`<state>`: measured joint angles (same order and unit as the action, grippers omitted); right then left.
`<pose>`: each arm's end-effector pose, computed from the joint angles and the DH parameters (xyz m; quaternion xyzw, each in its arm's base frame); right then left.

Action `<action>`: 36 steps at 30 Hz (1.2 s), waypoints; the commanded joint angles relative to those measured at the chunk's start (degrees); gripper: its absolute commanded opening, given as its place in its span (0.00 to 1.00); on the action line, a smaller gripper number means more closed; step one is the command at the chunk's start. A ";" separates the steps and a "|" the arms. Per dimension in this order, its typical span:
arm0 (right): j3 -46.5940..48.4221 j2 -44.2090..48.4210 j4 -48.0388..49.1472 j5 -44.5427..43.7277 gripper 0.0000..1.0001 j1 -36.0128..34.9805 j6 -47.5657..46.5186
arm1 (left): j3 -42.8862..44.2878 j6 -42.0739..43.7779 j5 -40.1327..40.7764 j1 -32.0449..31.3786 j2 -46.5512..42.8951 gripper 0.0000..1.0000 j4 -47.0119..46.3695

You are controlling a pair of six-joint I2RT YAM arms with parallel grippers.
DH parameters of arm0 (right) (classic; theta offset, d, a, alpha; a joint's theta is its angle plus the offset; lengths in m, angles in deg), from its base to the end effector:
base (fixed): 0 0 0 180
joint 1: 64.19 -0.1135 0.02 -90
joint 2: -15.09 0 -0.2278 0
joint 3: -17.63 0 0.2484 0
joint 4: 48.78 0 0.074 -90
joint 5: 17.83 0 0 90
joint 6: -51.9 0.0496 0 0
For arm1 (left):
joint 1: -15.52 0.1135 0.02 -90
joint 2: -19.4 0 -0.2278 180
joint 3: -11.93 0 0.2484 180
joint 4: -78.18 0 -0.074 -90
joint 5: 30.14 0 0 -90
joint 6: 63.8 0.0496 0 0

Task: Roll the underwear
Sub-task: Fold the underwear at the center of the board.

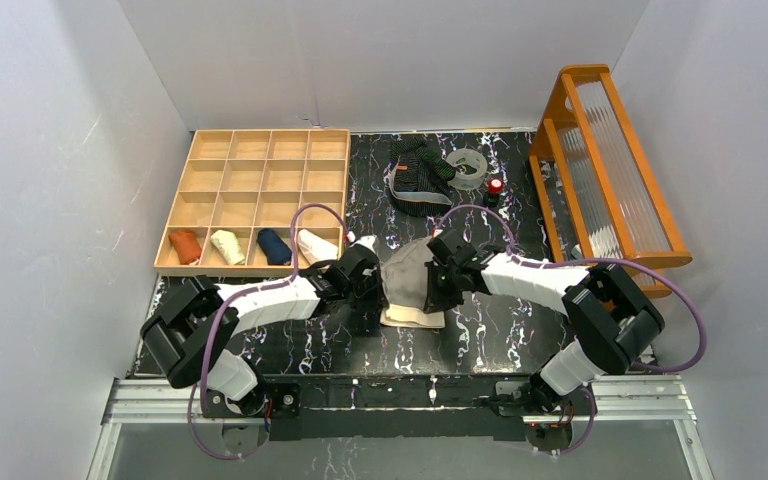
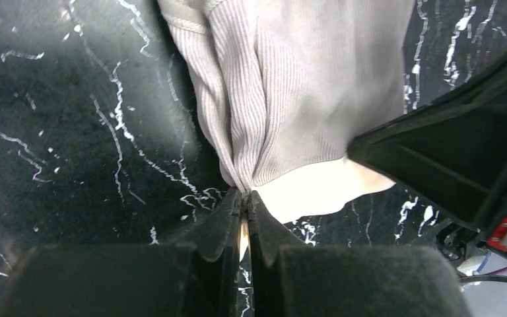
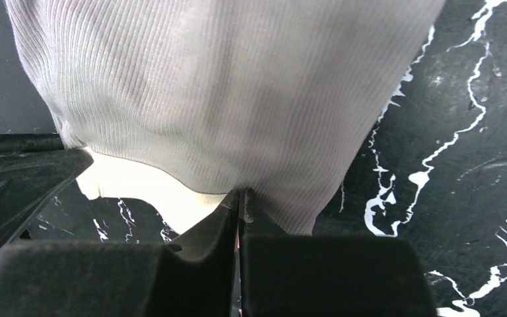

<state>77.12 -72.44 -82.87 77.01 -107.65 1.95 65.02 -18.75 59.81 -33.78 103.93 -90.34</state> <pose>0.2055 0.2005 0.1152 -0.0390 0.9690 0.1908 0.1522 0.1961 -0.2280 0.1265 0.0350 0.9161 -0.2930 0.2715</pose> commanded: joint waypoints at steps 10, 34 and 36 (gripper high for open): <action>-6.68 -1.61 4.35 -4.48 0.12 -0.77 7.15 | 14.28 8.28 -6.88 0.61 4.88 0.00 13.56; -9.04 11.22 11.95 3.10 0.14 3.81 14.53 | 14.15 9.44 -10.92 0.34 5.03 0.00 12.26; -9.06 11.98 12.73 4.10 0.13 4.84 14.45 | 13.91 9.43 -10.24 0.33 4.63 0.00 12.49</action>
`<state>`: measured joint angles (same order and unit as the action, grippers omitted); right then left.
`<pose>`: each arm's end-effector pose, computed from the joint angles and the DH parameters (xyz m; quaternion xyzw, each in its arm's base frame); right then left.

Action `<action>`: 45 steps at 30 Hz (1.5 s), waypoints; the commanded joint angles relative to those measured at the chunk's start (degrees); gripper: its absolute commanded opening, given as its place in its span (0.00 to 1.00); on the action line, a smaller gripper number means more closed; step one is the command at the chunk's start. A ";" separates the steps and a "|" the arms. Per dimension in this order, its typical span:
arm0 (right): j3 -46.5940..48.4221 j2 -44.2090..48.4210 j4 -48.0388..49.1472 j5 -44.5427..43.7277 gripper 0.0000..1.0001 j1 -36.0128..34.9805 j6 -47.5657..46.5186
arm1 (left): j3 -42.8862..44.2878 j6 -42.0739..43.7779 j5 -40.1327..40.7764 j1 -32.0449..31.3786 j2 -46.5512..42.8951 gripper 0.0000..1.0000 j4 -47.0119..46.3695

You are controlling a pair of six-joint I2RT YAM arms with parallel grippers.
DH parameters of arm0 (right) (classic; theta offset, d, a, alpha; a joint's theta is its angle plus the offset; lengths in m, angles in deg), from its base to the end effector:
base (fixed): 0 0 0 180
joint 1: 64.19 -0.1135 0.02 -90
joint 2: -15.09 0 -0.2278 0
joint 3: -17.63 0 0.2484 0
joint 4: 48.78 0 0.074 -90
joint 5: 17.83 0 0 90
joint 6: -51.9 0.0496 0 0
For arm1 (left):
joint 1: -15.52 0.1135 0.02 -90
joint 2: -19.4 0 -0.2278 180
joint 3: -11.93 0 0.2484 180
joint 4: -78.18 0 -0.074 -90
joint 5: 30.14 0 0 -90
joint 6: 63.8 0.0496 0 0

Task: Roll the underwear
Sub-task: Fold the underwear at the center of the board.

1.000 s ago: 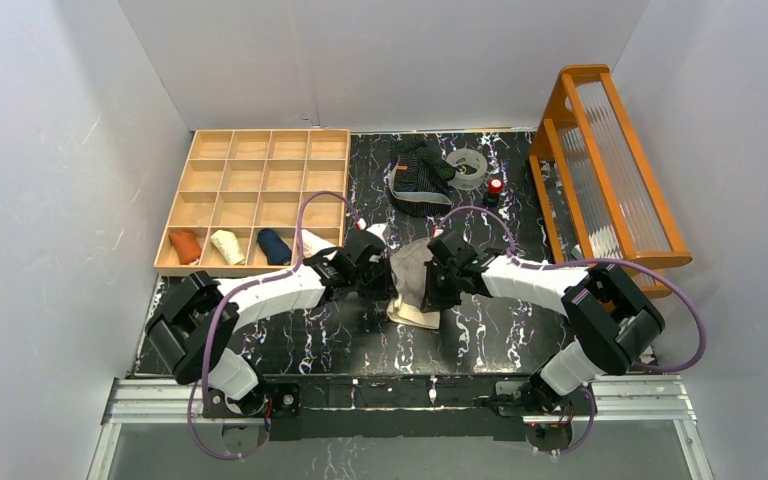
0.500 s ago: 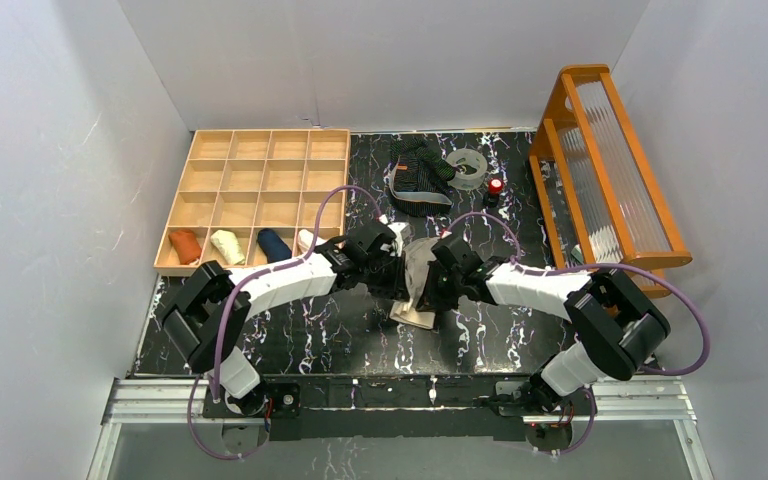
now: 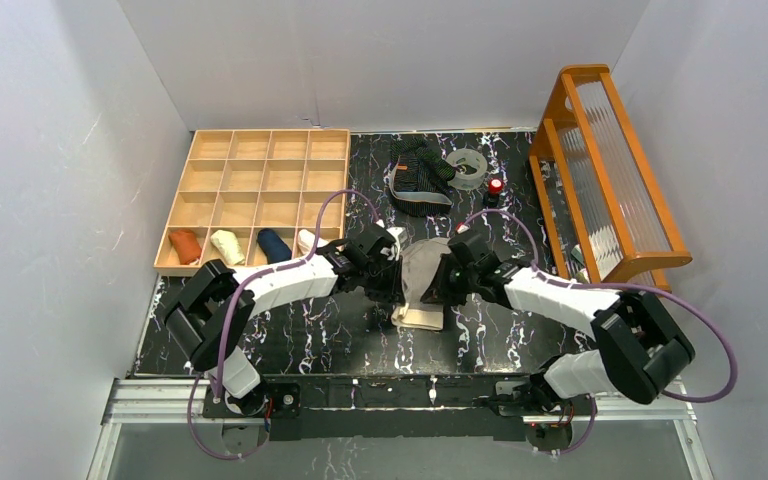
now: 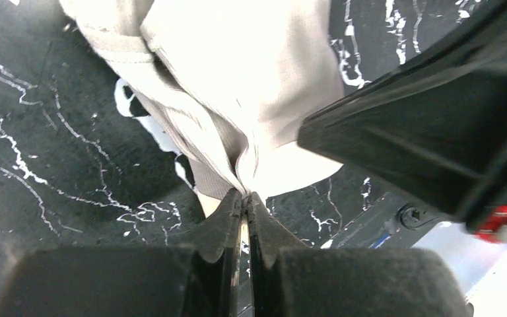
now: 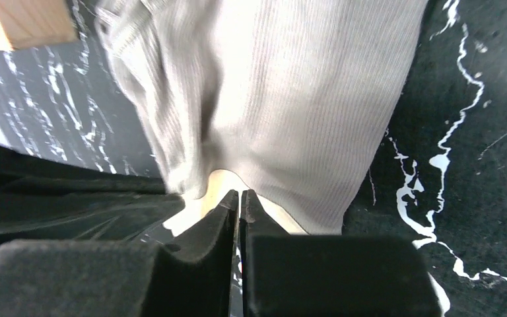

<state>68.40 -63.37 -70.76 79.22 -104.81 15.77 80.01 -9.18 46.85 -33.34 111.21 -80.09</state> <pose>0.2041 0.1831 0.1273 0.0870 0.9331 0.2918 0.1912 0.2155 -0.2637 0.1540 0.1505 0.9081 -0.3303 0.2090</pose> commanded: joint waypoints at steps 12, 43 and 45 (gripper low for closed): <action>2.50 -7.16 9.42 5.15 0.08 3.36 -1.98 | -1.28 0.11 3.99 -0.01 -4.17 0.00 2.38; -0.40 -16.17 15.08 4.69 0.07 4.19 2.68 | 0.90 -2.34 -8.58 -0.09 -0.38 0.00 -9.74; 0.09 -14.45 14.54 4.68 0.08 4.62 2.48 | 1.02 -2.03 -7.87 -0.09 0.90 0.00 -8.40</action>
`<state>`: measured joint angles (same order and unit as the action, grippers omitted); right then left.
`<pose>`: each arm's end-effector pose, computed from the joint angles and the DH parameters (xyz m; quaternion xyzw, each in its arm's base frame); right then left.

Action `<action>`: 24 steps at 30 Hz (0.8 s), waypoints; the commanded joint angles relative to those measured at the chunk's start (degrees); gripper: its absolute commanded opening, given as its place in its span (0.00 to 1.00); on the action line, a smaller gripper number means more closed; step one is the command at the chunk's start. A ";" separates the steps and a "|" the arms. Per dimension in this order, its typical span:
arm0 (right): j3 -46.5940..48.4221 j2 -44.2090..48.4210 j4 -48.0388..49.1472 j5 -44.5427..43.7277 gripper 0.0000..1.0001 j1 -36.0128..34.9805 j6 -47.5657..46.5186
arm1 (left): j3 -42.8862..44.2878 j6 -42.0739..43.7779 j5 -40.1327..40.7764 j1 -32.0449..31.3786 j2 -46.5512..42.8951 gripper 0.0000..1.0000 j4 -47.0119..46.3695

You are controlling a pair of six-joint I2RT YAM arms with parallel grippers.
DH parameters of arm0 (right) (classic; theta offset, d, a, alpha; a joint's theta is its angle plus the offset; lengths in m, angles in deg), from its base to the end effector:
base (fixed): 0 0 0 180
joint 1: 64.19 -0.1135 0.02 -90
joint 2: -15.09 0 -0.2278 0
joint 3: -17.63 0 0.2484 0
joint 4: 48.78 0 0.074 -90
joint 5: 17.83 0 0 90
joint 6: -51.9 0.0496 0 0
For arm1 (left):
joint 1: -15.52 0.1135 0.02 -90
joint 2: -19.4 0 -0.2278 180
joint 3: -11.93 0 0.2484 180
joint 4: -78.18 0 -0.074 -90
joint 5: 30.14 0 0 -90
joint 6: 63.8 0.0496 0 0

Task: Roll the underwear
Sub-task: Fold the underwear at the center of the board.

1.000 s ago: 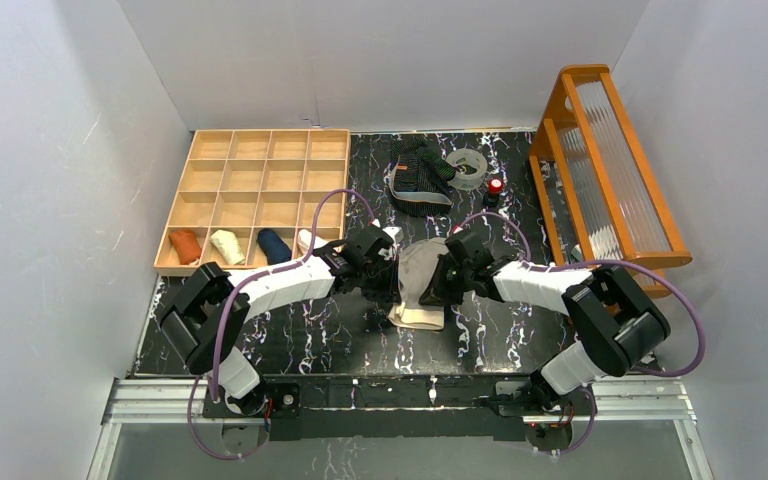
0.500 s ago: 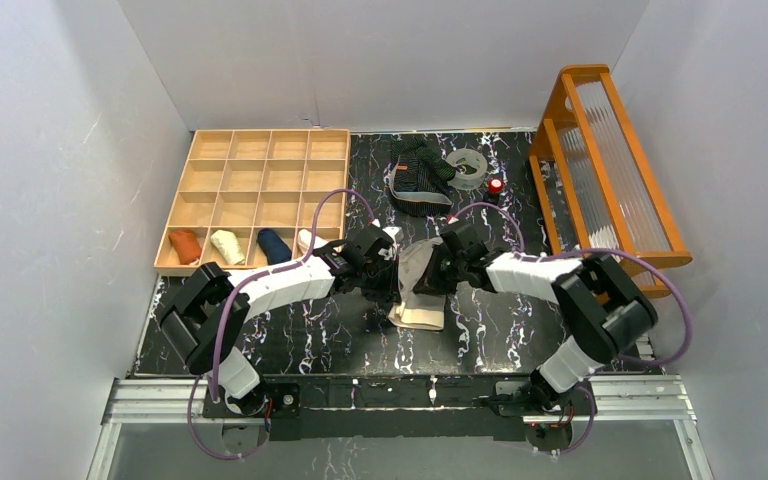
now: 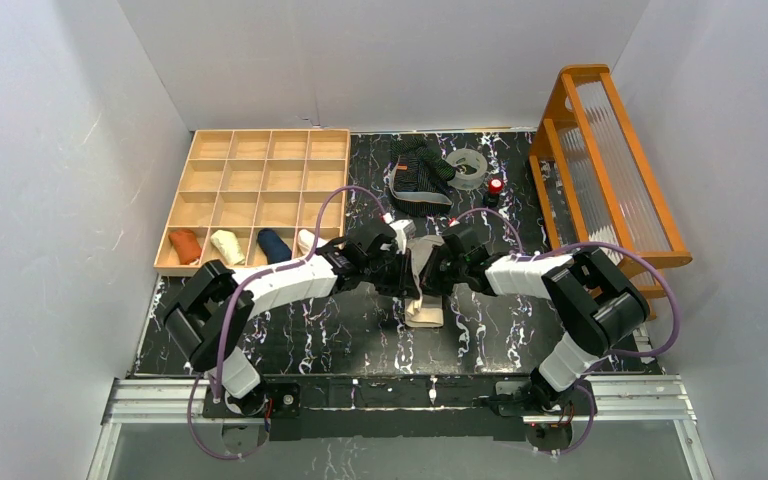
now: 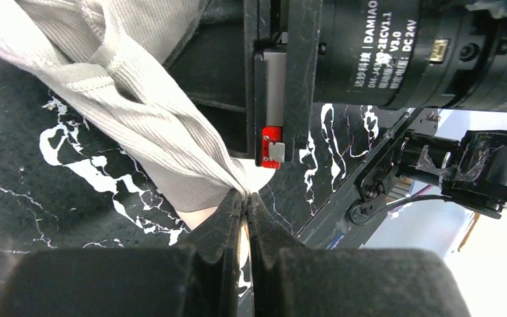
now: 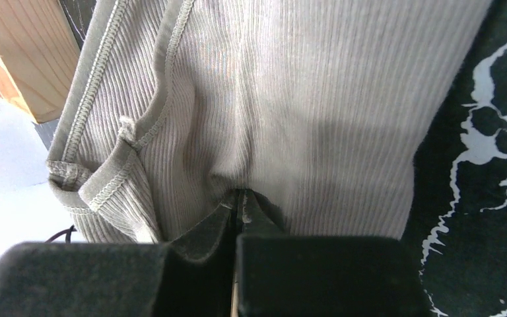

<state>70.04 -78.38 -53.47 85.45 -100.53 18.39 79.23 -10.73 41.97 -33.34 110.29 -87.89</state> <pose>0.2401 0.1907 0.0901 0.1181 0.9136 0.3448 0.1803 0.2170 -0.2716 0.1680 0.1605 0.8741 -0.3995 0.2250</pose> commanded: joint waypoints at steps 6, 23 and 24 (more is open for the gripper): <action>0.19 6.89 -8.69 -5.36 0.17 1.76 -1.15 | 0.92 0.62 -2.63 -0.14 3.80 0.00 -0.30; 0.64 10.41 -19.18 -6.60 0.17 8.42 -12.46 | 3.85 1.04 -3.69 -0.74 5.73 0.00 -1.97; -0.04 9.35 -18.36 -5.75 0.15 8.85 -12.62 | 4.58 1.01 -4.13 -0.91 6.30 0.00 -2.11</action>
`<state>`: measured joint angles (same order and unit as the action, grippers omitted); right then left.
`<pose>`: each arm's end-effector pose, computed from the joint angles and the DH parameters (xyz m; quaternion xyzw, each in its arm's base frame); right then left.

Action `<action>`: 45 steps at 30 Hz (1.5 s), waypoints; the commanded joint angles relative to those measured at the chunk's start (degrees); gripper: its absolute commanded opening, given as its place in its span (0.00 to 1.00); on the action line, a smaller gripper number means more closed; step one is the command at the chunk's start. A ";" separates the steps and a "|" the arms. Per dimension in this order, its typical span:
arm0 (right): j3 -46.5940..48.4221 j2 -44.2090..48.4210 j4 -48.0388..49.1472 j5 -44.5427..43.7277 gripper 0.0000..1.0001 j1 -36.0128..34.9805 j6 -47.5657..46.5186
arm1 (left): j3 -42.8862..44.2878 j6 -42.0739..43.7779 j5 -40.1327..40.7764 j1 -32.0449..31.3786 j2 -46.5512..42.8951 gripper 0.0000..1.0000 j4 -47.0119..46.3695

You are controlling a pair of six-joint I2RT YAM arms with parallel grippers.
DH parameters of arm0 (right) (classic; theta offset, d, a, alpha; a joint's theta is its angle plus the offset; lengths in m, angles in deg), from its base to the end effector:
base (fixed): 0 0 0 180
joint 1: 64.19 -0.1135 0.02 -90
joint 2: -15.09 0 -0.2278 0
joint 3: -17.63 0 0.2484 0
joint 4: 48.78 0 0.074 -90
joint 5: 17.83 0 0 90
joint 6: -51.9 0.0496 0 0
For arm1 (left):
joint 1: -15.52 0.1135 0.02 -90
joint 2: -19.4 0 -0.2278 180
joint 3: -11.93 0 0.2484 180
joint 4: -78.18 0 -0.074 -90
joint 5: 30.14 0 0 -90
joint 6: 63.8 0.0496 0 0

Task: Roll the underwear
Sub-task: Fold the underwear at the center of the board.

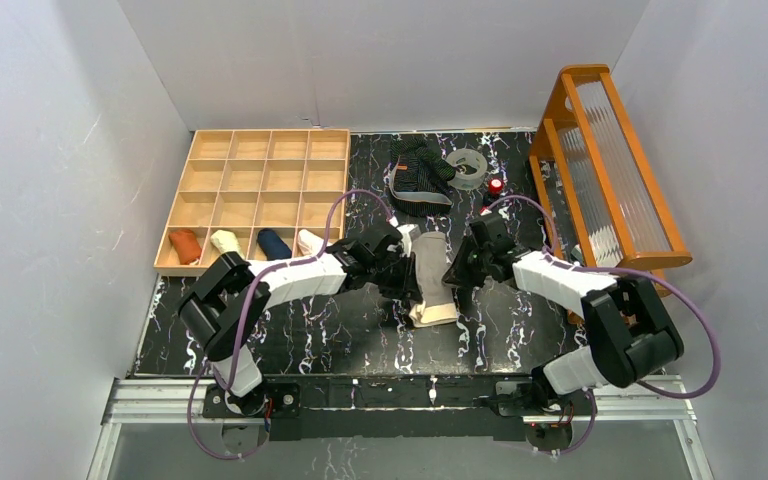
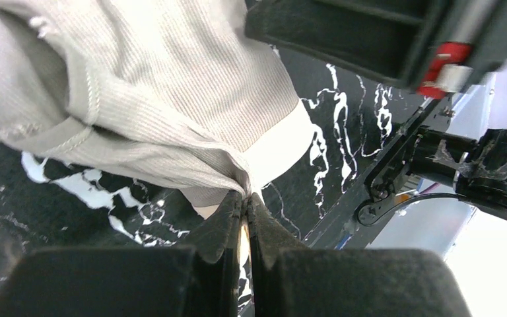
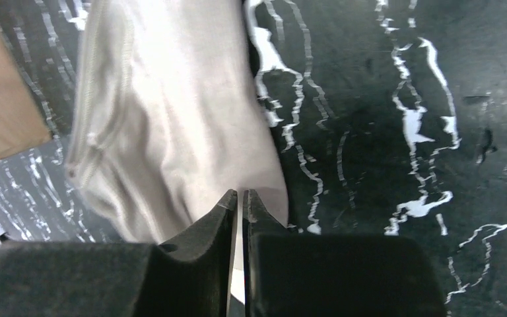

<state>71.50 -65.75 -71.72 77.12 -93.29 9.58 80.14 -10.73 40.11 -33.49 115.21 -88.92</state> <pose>0.2466 0.1422 0.1313 0.1369 0.9286 0.2445 0.2432 0.2202 -0.2789 0.1467 0.1655 0.8822 -0.3951 0.1956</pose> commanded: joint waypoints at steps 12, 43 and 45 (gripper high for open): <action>-8.28 -1.38 6.60 6.22 0.11 1.94 -0.96 | 11.93 -0.01 -1.46 -3.70 8.72 0.00 0.58; -5.73 12.06 -1.87 5.75 0.25 10.76 -0.48 | 16.47 -0.53 1.01 -5.93 12.32 0.41 -0.82; -5.47 11.84 -1.71 7.58 0.25 11.19 -0.62 | 16.38 -0.96 0.81 -5.92 12.11 0.42 -1.58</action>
<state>63.76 -53.64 -73.54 79.20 -82.98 9.69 96.78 -10.93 42.17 -39.35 131.40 -87.41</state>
